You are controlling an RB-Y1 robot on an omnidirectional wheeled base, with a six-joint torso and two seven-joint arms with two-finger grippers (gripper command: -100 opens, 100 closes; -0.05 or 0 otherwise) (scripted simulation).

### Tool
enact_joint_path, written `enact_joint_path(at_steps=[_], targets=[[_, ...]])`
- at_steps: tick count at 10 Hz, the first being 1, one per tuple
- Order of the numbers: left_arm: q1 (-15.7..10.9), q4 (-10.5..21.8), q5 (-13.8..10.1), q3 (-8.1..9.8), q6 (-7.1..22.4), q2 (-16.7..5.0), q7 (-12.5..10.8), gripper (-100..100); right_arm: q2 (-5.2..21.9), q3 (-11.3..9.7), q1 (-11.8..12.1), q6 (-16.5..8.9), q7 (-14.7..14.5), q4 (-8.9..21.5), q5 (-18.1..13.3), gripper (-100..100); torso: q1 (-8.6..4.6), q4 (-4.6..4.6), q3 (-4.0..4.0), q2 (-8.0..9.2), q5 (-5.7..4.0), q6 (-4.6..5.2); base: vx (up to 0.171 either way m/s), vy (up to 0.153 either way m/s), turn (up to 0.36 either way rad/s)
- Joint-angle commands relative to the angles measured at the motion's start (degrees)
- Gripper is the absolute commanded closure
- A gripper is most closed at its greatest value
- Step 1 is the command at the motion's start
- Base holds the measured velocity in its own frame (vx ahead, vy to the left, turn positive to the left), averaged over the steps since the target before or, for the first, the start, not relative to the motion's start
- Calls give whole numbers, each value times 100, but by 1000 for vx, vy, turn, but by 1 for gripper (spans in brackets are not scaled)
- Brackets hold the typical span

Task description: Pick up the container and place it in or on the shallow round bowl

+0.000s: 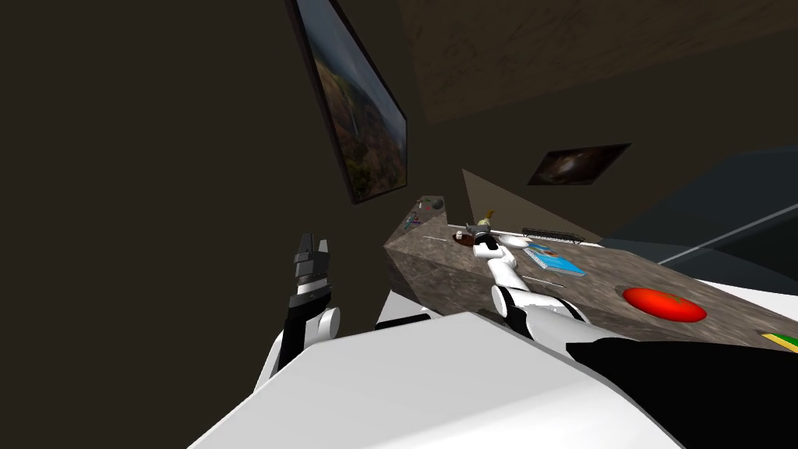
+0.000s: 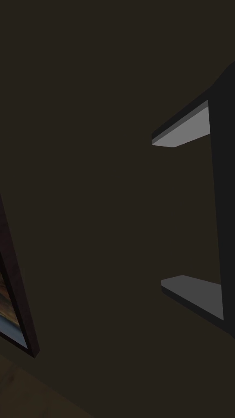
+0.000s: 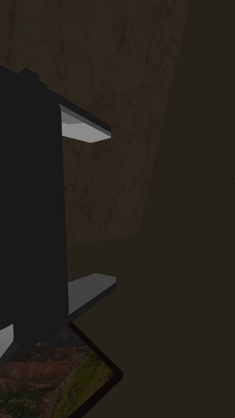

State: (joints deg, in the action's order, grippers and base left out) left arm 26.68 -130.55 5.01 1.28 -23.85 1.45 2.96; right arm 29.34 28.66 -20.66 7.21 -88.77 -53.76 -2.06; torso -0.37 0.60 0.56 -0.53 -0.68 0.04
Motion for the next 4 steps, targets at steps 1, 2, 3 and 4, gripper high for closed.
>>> enact_joint_path(at_steps=[1,2,3,4], targets=[[0,0,0,0,0,0,0,0,0,0,0,0,0,0,0,0,0,0,0,0,0,0,0,0,0],[0,0,0,0,0,0,0,0,0,0,0,0,0,0,0,0,0,0,1,-1,0,0,0,0,0],[0,0,0,0,0,0,0,0,0,0,0,0,0,0,0,0,-1,0,1,-2,0,0,0,0,0],[0,0,0,0,0,0,0,0,0,0,0,0,0,0,0,0,-1,1,1,-2,0,0,0,0,0]])
